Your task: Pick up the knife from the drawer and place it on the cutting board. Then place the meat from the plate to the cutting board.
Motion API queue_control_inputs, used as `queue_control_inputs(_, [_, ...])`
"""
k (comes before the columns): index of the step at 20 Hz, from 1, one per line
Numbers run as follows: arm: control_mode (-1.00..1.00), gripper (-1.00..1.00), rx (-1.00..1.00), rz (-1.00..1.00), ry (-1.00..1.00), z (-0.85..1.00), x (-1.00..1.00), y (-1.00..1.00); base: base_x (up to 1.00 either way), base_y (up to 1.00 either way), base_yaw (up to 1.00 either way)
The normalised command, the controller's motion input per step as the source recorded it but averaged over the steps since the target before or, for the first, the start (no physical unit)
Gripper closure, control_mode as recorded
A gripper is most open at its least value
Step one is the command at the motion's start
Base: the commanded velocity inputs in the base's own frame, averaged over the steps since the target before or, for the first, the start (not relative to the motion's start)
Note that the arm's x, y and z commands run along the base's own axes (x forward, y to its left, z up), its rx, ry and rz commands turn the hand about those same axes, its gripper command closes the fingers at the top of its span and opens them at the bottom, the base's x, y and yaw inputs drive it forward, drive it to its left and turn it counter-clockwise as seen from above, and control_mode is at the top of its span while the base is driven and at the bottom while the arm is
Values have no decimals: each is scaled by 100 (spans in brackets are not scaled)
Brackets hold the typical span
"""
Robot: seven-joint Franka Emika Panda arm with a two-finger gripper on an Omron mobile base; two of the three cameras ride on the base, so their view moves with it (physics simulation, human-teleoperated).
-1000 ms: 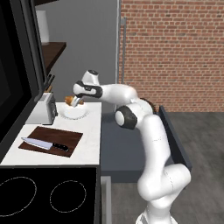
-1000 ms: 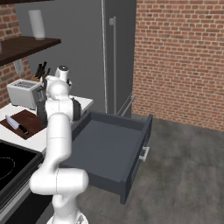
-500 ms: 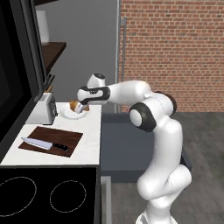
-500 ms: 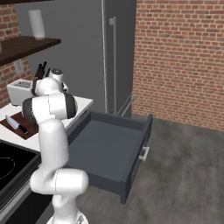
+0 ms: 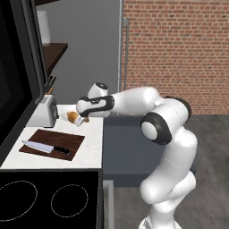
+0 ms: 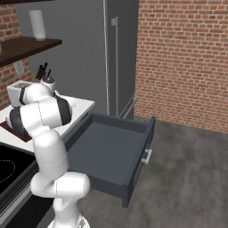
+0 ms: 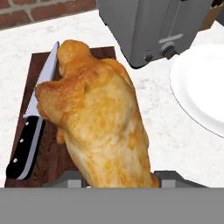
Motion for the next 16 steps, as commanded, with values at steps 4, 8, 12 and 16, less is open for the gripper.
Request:
queue_control_inputs(4, [-100, 100, -3, 5, 14, 0, -2, 58, 0, 0, 0])
queue_control_inputs(8, [-100, 100, 0, 5, 12, -7, -7, 53, 0, 0, 0])
queue_control_inputs(12, [-100, 100, -1, 6, 4, -13, 2, 16, 0, 0, 0])
queue_control_inputs(16, [-100, 100, -1, 1, 0, -16, 21, 8, 0, 0, 0])
